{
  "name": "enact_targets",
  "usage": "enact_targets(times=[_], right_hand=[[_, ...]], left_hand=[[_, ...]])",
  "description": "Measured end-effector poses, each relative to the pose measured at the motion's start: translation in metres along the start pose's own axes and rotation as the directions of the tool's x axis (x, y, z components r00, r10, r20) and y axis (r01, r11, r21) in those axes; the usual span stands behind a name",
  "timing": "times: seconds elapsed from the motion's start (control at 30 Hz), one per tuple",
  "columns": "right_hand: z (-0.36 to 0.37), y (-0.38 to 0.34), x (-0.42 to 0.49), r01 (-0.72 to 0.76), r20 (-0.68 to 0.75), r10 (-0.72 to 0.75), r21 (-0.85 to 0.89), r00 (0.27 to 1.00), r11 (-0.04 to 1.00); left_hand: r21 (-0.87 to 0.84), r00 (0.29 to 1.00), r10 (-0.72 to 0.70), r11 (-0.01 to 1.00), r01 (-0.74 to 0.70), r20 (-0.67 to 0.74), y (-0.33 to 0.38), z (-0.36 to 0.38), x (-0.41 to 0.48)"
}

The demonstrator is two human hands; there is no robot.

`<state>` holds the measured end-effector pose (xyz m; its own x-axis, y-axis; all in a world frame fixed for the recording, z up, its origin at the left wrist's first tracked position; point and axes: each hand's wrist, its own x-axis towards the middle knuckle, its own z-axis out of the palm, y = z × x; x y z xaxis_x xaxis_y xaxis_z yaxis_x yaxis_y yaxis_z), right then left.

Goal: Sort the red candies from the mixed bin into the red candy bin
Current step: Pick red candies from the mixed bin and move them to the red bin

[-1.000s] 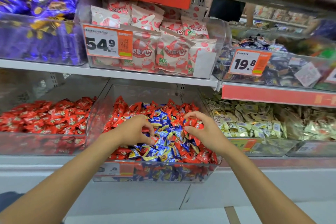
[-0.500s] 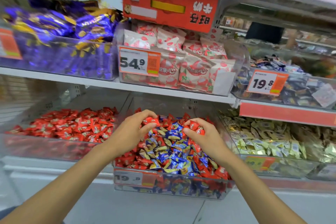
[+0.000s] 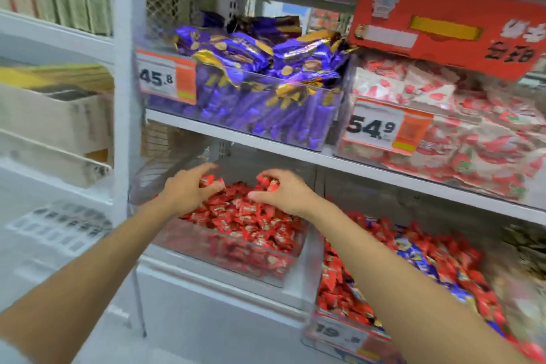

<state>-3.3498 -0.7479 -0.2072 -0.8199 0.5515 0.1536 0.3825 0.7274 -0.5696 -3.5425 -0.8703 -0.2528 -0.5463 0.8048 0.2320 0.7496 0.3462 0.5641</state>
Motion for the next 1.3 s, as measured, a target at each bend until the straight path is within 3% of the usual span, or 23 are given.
enact_targets(times=[0.07,0.1,0.2,0.3,0.43,0.63,0.77,0.87,0.97,1.1,1.3], right_hand=[[0.001,0.006,0.002,0.001,0.137,0.016,-0.122,0.990,0.993],[-0.004,0.010,-0.003,0.021,0.120,-0.005,-0.132,0.993,0.991],[-0.029,0.029,-0.038,0.071,-0.118,-0.083,-0.106,0.990,0.992],[-0.060,0.054,-0.096,0.040,-0.220,-0.062,-0.103,0.973,0.994],[-0.082,0.081,-0.170,-0.033,-0.018,0.031,-0.131,0.999,0.991],[-0.049,0.081,-0.170,0.121,0.168,-0.089,-0.189,0.982,0.975],[-0.016,0.089,-0.142,0.118,0.347,-0.001,-0.315,0.938,0.942],[-0.015,0.097,-0.136,0.130,0.403,0.036,-0.376,0.914,0.917],[-0.026,0.101,-0.132,0.160,0.368,0.021,-0.455,0.930,0.876],[-0.049,0.123,-0.134,0.043,0.261,0.107,-0.510,0.959,0.859],[-0.094,0.161,-0.161,-0.144,0.036,0.172,-0.395,0.984,0.907]], left_hand=[[0.113,0.999,0.003,0.994,-0.008,0.045,-0.002,0.002,-0.001],[0.099,0.999,0.025,0.995,-0.027,0.028,0.002,0.005,-0.004],[-0.102,0.987,0.161,0.982,-0.161,-0.009,0.036,0.018,-0.025],[-0.289,0.941,0.313,0.919,-0.267,0.126,0.093,0.052,-0.050],[-0.339,0.890,0.343,0.911,-0.236,0.300,0.139,0.101,-0.073],[-0.379,0.938,0.279,0.907,-0.186,0.208,0.133,0.108,-0.081],[-0.391,0.951,0.241,0.908,-0.152,0.192,0.134,0.111,-0.085],[-0.408,0.952,0.238,0.902,-0.143,0.192,0.137,0.108,-0.086],[-0.422,0.954,0.235,0.896,-0.139,0.186,0.139,0.107,-0.087],[-0.414,0.950,0.242,0.899,-0.144,0.196,0.138,0.106,-0.087],[-0.373,0.952,0.259,0.910,-0.182,0.167,0.145,0.101,-0.086]])
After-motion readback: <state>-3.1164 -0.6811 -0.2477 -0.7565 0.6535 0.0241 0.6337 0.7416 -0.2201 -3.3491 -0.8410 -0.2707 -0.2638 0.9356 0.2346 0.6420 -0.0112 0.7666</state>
